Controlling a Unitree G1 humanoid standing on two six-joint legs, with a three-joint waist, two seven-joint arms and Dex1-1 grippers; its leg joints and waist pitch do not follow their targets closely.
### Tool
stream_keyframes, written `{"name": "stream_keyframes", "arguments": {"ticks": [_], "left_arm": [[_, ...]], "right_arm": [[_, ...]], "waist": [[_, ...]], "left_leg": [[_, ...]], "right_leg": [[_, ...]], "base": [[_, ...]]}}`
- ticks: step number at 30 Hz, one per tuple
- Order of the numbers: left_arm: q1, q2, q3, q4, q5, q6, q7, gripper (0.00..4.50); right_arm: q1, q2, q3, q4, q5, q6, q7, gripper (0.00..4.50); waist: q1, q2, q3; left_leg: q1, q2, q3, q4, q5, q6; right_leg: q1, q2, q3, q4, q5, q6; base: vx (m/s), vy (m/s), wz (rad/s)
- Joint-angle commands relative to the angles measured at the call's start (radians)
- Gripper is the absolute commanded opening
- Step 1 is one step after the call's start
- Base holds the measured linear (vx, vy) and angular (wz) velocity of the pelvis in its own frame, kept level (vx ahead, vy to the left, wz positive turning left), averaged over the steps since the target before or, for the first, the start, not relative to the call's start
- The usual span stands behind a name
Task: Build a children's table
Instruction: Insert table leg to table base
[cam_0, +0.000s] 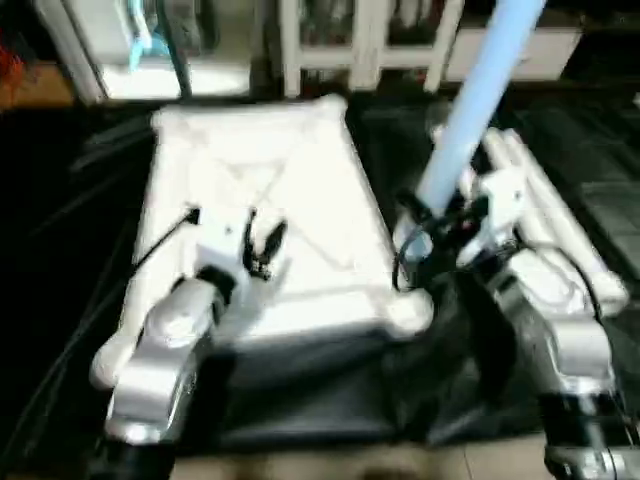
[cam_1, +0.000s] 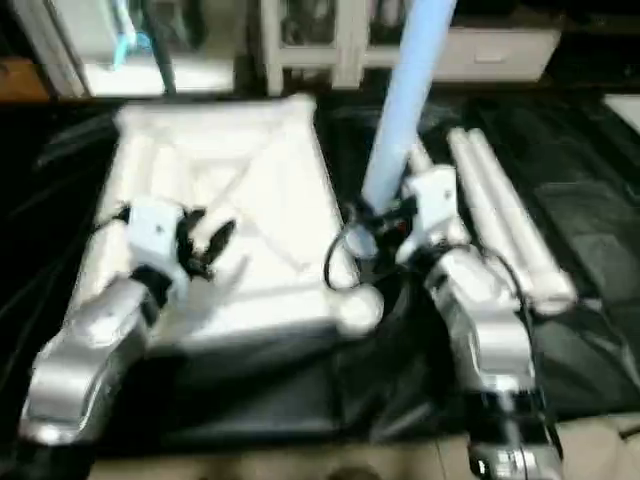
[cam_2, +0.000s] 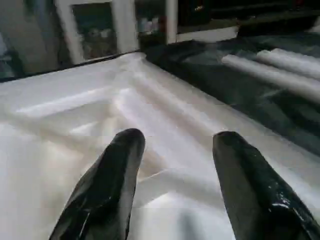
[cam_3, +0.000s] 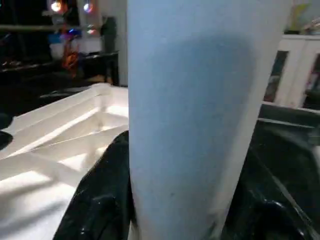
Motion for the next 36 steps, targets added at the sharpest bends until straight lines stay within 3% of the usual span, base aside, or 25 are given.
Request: {"name": "stream_keyframes", "arguments": {"ticks": [1, 2, 3, 4, 5, 6, 8, 9, 10, 11, 12, 13, 15, 19, 20, 22, 25, 31, 33, 34, 35, 36], "left_arm": [[0.009, 0.008, -0.020, -0.032, -0.013, 0.005, -0.012, 2.55], [0.015, 0.014, -0.036, -0.036, -0.010, -0.001, -0.027, 2.55], [0.024, 0.020, -0.051, -0.040, -0.009, -0.013, -0.045, 2.55], [0.026, 0.022, -0.055, -0.041, -0.008, -0.017, -0.050, 2.55], [0.032, 0.025, -0.062, -0.041, -0.007, -0.027, -0.058, 2.55], [0.041, 0.028, -0.066, -0.041, -0.021, -0.015, -0.079, 2.55], [0.050, 0.045, -0.078, -0.039, -0.029, -0.012, -0.114, 2.55], [0.054, 0.067, -0.093, -0.038, -0.023, -0.022, -0.149, 2.55], [0.055, 0.077, -0.100, -0.035, -0.019, -0.028, -0.165, 2.55], [0.056, 0.095, -0.107, -0.034, -0.030, -0.023, -0.200, 2.55], [0.055, 0.104, -0.110, -0.033, -0.040, -0.016, -0.217, 2.70], [0.051, 0.123, -0.118, -0.029, -0.045, -0.016, -0.244, 2.70], [0.041, 0.160, -0.132, -0.018, -0.053, -0.019, -0.301, 2.81], [0.025, 0.218, -0.151, 0.025, -0.059, -0.049, -0.409, 2.99], [0.012, 0.252, -0.168, 0.055, -0.065, -0.055, -0.476, 3.17], [-0.003, 0.279, -0.185, 0.083, -0.055, -0.069, -0.519, 3.32], [-0.029, 0.307, -0.204, 0.126, -0.032, -0.090, -0.557, 3.55], [-0.097, 0.360, -0.243, 0.205, -0.029, -0.121, -0.688, 3.55], [-0.124, 0.359, -0.254, 0.242, 0.000, -0.156, -0.687, 3.55], [-0.127, 0.358, -0.255, 0.246, 0.003, -0.158, -0.686, 3.29], [-0.138, 0.354, -0.265, 0.262, 0.013, -0.167, -0.687, 3.20], [-0.141, 0.353, -0.267, 0.265, 0.016, -0.168, -0.686, 3.20]], "right_arm": [[-0.010, 0.004, -0.017, -0.014, 0.025, 0.005, 0.013, 1.85], [-0.009, 0.003, -0.020, -0.016, 0.029, 0.004, 0.016, 1.85], [-0.007, 0.004, -0.023, -0.019, 0.036, 0.007, 0.016, 1.85], [-0.006, 0.004, -0.024, -0.021, 0.038, 0.008, 0.016, 1.85], [-0.004, 0.003, -0.025, -0.022, 0.038, 0.000, 0.017, 1.85], [-0.004, 0.002, -0.028, -0.023, 0.049, 0.012, 0.021, 1.85], [-0.005, -0.001, -0.029, -0.022, 0.058, 0.019, 0.028, 1.85], [-0.007, -0.006, -0.026, -0.019, 0.063, 0.016, 0.039, 1.85], [-0.009, -0.009, -0.024, -0.015, 0.066, 0.013, 0.045, 1.85], [-0.012, -0.011, -0.022, -0.009, 0.069, 0.009, 0.054, 1.85], [-0.015, -0.011, -0.024, -0.005, 0.068, 0.007, 0.058, 1.85], [-0.020, -0.012, -0.023, 0.002, 0.069, 0.005, 0.070, 1.85], [-0.030, -0.014, -0.017, 0.020, 0.066, -0.010, 0.091, 1.85], [-0.037, -0.028, 0.019, 0.040, 0.085, 0.011, 0.159, 1.85], [-0.031, -0.039, 0.034, 0.044, 0.125, 0.062, 0.223, 1.85], [-0.021, -0.056, 0.049, 0.049, 0.142, 0.084, 0.278, 1.85], [-0.007, -0.063, 0.048, 0.050, 0.167, 0.067, 0.337, 1.85], [-0.020, -0.079, 0.051, 0.089, 0.145, 0.014, 0.366, 1.85], [-0.018, -0.083, 0.049, 0.105, 0.129, -0.010, 0.366, 1.85], [-0.018, -0.084, 0.048, 0.107, 0.127, -0.013, 0.365, 1.85], [-0.013, -0.087, 0.044, 0.110, 0.121, -0.023, 0.361, 1.85], [-0.012, -0.088, 0.043, 0.110, 0.120, -0.025, 0.360, 1.85]], "waist": [[0.041, -0.033, -0.088], [0.040, -0.038, -0.090], [0.041, -0.024, -0.089], [0.037, 0.009, -0.089], [0.032, 0.020, -0.092], [0.035, 0.023, -0.092], [0.034, 0.031, -0.082], [0.036, 0.035, -0.078], [0.038, 0.037, -0.073], [0.041, 0.040, -0.063], [0.043, 0.036, -0.060], [0.044, 0.035, -0.059], [0.044, 0.028, -0.058], [0.040, 0.023, -0.059], [0.038, 0.023, -0.059], [0.039, 0.024, -0.060], [0.043, 0.024, -0.062], [0.045, 0.023, -0.067], [0.046, 0.020, -0.072], [0.047, 0.021, -0.074], [0.047, 0.021, -0.077], [0.047, 0.020, -0.080]], "left_leg": [[-0.091, 0.007, 0.009, 0.030, 0.131, 0.099], [-0.092, 0.002, 0.018, -0.018, 0.263, -0.032], [-0.083, 0.008, 0.019, -0.038, 0.300, -0.060], [-0.076, 0.035, 0.019, -0.057, 0.339, -0.055], [-0.065, 0.063, 0.014, -0.060, 0.288, -0.056], [-0.054, 0.077, 0.013, -0.062, 0.251, -0.057], [-0.034, 0.122, 0.004, -0.090, 0.134, -0.065], [-0.024, 0.131, 0.005, -0.095, 0.092, -0.065], [-0.020, 0.135, 0.012, -0.103, 0.014, -0.066], [-0.011, 0.138, 0.022, -0.112, -0.085, -0.077], [-0.007, 0.138, 0.034, -0.116, -0.153, -0.096], [-0.007, 0.136, 0.039, -0.116, -0.172, -0.105], [-0.008, 0.133, 0.051, -0.123, -0.218, -0.125], [-0.012, 0.129, 0.058, -0.126, -0.242, -0.128], [-0.015, 0.129, 0.061, -0.127, -0.239, -0.126], [-0.015, 0.131, 0.060, -0.131, -0.249, -0.126], [-0.010, 0.133, 0.068, -0.130, -0.248, -0.122], [-0.019, 0.132, 0.073, -0.126, -0.168, -0.102], [-0.022, 0.131, 0.075, -0.122, -0.129, -0.084], [-0.022, 0.131, 0.077, -0.120, -0.112, -0.078], [-0.030, 0.130, 0.077, -0.116, -0.050, -0.053], [-0.029, 0.130, 0.078, -0.113, -0.030, -0.043]], "right_leg": [[0.165, -0.125, 0.124, -0.105, 0.569, -0.095], [0.148, -0.053, 0.050, -0.053, 0.937, -0.037], [0.133, -0.042, 0.032, -0.046, 1.037, -0.018], [0.113, -0.031, 0.017, -0.045, 1.079, -0.030], [0.109, -0.023, 0.015, -0.051, 0.971, -0.047], [0.104, -0.024, 0.018, -0.058, 0.890, -0.066], [0.090, -0.027, 0.015, -0.086, 0.503, -0.195], [0.079, -0.030, 0.016, -0.095, 0.402, -0.231], [0.077, -0.034, 0.017, -0.108, 0.238, -0.282], [0.065, -0.036, 0.019, -0.124, 0.097, -0.305], [0.060, -0.038, 0.023, -0.134, -0.007, -0.305], [0.057, -0.039, 0.025, -0.138, -0.048, -0.300], [0.047, -0.041, 0.025, -0.146, -0.171, -0.262], [0.035, -0.045, 0.025, -0.155, -0.257, -0.217], [0.033, -0.046, 0.025, -0.156, -0.264, -0.209], [0.029, -0.047, 0.026, -0.155, -0.262, -0.205], [0.021, -0.050, 0.030, -0.155, -0.219, -0.212], [0.027, -0.052, 0.031, -0.149, -0.134, -0.239], [0.031, -0.051, 0.031, -0.147, -0.089, -0.247], [0.032, -0.052, 0.031, -0.144, -0.065, -0.252], [0.040, -0.053, 0.029, -0.138, 0.013, -0.265], [0.041, -0.052, 0.029, -0.135, 0.045, -0.269]], "base": [[0.045, -0.141, 0.08], [0.068, -0.076, 0.04], [-0.020, -0.055, -0.14], [0.000, 0.000, 0.00], [0.000, 0.000, 0.00], [0.000, 0.000, 0.00], [0.000, 0.000, 0.00], [-0.051, 0.046, -0.04], [-0.078, 0.050, 0.02], [-0.078, 0.050, 0.02], [-0.085, 0.044, 0.05], [-0.085, 0.048, 0.05], [-0.083, 0.050, 0.04], [-0.048, 0.038, -0.01], [0.000, 0.000, 0.00], [0.000, 0.000, 0.00], [0.000, 0.000, 0.00], [0.000, 0.000, 0.00], [0.000, 0.000, 0.00], [0.000, 0.000, 0.00], [0.000, 0.000, 0.00], [0.000, 0.000, 0.00]]}}
